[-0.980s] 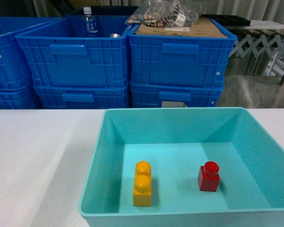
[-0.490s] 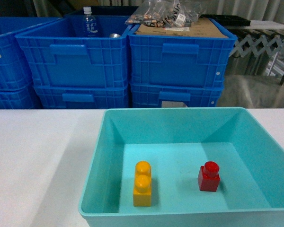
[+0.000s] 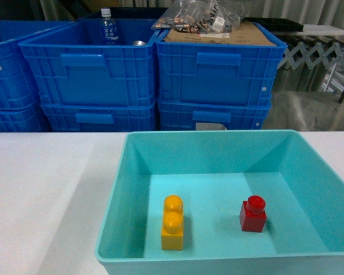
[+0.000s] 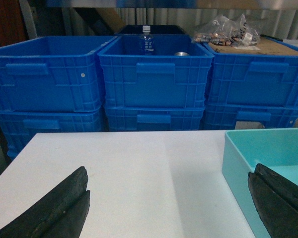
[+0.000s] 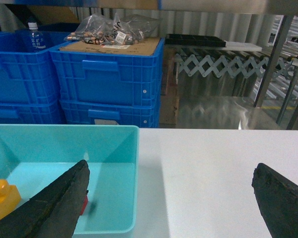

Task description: Pick red block from blue box to shelf

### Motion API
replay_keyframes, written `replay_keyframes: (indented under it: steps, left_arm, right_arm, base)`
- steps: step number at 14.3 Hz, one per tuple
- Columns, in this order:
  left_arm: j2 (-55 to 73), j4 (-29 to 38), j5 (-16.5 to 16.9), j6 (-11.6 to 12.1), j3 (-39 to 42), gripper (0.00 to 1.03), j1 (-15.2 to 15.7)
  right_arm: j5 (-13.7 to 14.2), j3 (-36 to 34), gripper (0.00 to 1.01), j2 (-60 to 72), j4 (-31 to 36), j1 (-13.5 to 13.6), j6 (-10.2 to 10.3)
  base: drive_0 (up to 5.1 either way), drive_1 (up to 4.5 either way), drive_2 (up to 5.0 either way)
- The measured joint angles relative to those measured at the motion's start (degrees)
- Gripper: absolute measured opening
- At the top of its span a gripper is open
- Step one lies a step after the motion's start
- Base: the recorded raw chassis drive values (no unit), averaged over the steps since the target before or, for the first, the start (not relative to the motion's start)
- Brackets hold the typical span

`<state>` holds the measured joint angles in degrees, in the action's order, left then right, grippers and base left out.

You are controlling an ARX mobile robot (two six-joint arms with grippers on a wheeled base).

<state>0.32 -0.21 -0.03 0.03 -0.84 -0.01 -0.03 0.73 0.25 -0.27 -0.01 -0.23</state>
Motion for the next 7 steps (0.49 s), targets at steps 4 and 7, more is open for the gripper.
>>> replay_keyframes:
  steps: [4, 7]
  left_arm:
    - [0.0, 0.0, 0.0, 0.0, 0.0, 0.98, 0.0]
    - [0.0, 0.0, 0.0, 0.0, 0.0, 0.98, 0.0]
  right_arm:
    - [0.0, 0.0, 0.98, 0.0, 0.0, 0.0, 0.0]
    - [0.0, 0.0, 0.98, 0.0, 0.0, 0.0, 0.0]
  base:
    - [0.0, 0.0, 0.0]
    - [0.0, 0.0, 0.0]
